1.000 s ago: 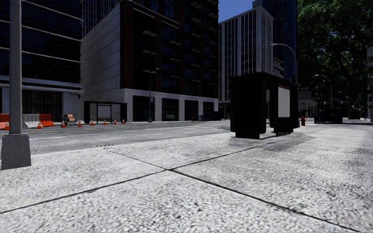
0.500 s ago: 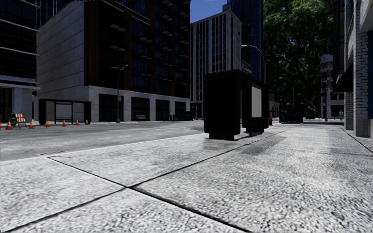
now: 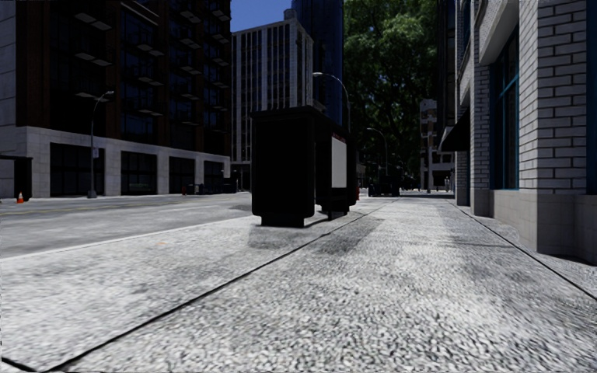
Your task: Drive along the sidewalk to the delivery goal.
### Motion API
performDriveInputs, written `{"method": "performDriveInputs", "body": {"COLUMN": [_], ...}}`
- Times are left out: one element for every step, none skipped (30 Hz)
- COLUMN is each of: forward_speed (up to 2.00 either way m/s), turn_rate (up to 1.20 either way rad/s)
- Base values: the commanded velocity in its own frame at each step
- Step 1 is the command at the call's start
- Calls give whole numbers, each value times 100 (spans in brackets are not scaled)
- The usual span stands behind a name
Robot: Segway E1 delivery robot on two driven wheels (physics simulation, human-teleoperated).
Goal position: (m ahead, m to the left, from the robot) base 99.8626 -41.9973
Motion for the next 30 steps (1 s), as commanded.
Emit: {"method": "performDriveInputs", "body": {"forward_speed": [122, 122, 122, 122, 122, 122, 122, 122, 122, 122, 122, 122, 122, 122, 122, 122, 122, 122, 122, 122, 122, 122, 122, 122, 122, 122, 122, 122, 122, 122], "turn_rate": [-59, -59, -59, -59, -59, -59, -59, -59, -59, -59, -59, -59, -59, -59, -59, -59, -59, -22, 0, 0, 0, 0, 0, 0, 0, 0, 0, 0, 0, 0]}}
